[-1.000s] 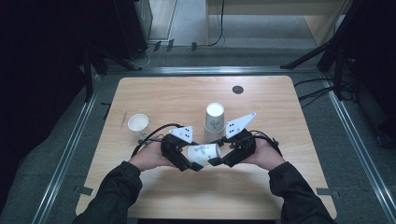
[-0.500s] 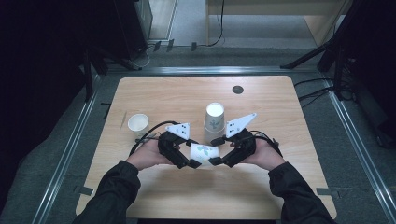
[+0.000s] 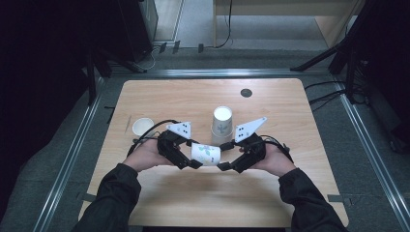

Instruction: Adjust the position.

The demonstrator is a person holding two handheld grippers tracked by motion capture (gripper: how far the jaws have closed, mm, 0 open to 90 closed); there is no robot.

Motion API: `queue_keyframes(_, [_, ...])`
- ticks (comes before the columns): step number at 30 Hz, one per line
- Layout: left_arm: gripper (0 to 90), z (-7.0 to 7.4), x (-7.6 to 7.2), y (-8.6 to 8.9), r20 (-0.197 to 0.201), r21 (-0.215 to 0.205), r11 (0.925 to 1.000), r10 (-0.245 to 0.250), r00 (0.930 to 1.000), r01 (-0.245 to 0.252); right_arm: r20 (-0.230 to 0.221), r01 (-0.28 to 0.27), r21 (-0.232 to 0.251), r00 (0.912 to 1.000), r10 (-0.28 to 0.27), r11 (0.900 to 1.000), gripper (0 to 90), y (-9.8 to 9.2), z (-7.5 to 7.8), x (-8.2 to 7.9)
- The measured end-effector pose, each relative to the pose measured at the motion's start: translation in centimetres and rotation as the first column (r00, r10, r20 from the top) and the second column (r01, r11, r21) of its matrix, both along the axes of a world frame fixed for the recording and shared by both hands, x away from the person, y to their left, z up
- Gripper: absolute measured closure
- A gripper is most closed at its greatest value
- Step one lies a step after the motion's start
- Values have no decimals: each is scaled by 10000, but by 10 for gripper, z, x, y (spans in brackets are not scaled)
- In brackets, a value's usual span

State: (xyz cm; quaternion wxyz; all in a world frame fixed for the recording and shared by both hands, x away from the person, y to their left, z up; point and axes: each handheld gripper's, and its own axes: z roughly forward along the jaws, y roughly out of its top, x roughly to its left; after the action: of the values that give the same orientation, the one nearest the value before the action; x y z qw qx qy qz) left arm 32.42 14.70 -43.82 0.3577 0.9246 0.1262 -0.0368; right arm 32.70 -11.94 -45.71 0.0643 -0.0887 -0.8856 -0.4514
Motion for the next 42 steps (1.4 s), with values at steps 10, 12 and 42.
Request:
queue_keyframes(10, [248,20,12,-11,9,1381,9904,18,10000,-19,129,237,-169,9996,-234,9996,255,2,-3,1])
queue_keyframes(12, [248,22,13,-15,37,1703,9854,-95,9999,87,207,294,-192,9994,-290,9994,254,2,-4,2])
queue_keyframes(42, [248,-1,9,-45,-856,2663,9617,-439,9954,653,326,-64,-725,9994,88,9973,259,23,-19,-2])
